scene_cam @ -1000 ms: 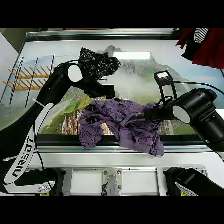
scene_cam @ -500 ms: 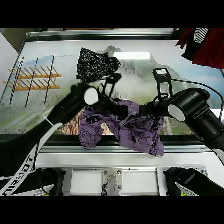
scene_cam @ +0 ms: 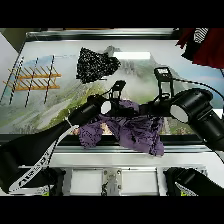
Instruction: Fold the clothes and pants, and hang the long-sleeved shirts on hangers.
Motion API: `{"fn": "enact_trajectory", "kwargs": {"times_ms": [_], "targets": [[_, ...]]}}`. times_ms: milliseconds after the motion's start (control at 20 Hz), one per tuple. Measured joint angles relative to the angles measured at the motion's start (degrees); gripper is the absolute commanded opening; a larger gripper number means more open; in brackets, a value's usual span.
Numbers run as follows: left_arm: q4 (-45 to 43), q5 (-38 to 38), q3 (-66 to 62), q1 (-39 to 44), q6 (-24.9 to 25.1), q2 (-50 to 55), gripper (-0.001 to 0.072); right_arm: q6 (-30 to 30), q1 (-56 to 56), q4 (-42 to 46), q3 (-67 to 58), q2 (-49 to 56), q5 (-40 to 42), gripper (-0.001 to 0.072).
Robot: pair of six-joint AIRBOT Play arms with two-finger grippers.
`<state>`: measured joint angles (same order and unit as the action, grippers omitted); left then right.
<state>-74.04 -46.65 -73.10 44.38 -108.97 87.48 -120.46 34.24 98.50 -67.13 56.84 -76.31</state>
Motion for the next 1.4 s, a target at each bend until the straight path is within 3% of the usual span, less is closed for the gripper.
{"fn": "enact_trajectory", "kwargs": {"times_ms": [350, 400, 450, 500, 650, 800, 1050, 1250, 1400], "targets": [[-10.82, -5.11, 3.74, -0.90, -6.62, 1.29, 0.0606, 0.00, 0.00, -0.13, 0.00, -1.55, 0.02, 0.0016], [-12.63, -6.03, 4.57, -0.96, -7.85, 0.92, 0.0489, 0.00, 0.00, -0.13, 0.00, -1.62, 0.02, 0.0017], [-14.08, -6.54, 5.18, -1.01, -8.83, 0.26, 0.0203, 0.00, 0.00, -0.11, 0.00, -1.66, 0.02, 0.0016], [-15.37, -6.75, 5.57, -1.03, -9.57, -0.52, 0.0025, 0.00, 0.00, -0.11, 0.00, -1.70, 0.02, 0.0016], [-19.30, -6.64, 5.49, -1.27, -10.84, -4.59, 0.0022, 0.28, -0.09, 0.57, -0.07, -1.77, -0.02, 0.0015], [-21.92, -7.10, -0.22, -2.97, -10.21, -10.56, 0.0022, 4.35, -2.25, 1.40, -3.82, -1.57, -1.11, 0.0015], [-22.64, -8.37, -22.29, -3.82, -4.85, -20.74, 0.0022, 13.03, -7.54, 1.88, -25.33, -0.42, -6.03, 0.0015], [-22.14, -7.45, -37.97, 2.67, -0.17, -25.70, 0.0021, 15.74, -7.19, 0.92, -41.97, -0.57, -6.64, 0.0015], [-22.21, -2.80, -41.35, 8.68, 2.34, -28.76, 0.0022, 16.35, -5.73, -0.35, -47.80, -2.60, -2.19, 0.0015]]}}
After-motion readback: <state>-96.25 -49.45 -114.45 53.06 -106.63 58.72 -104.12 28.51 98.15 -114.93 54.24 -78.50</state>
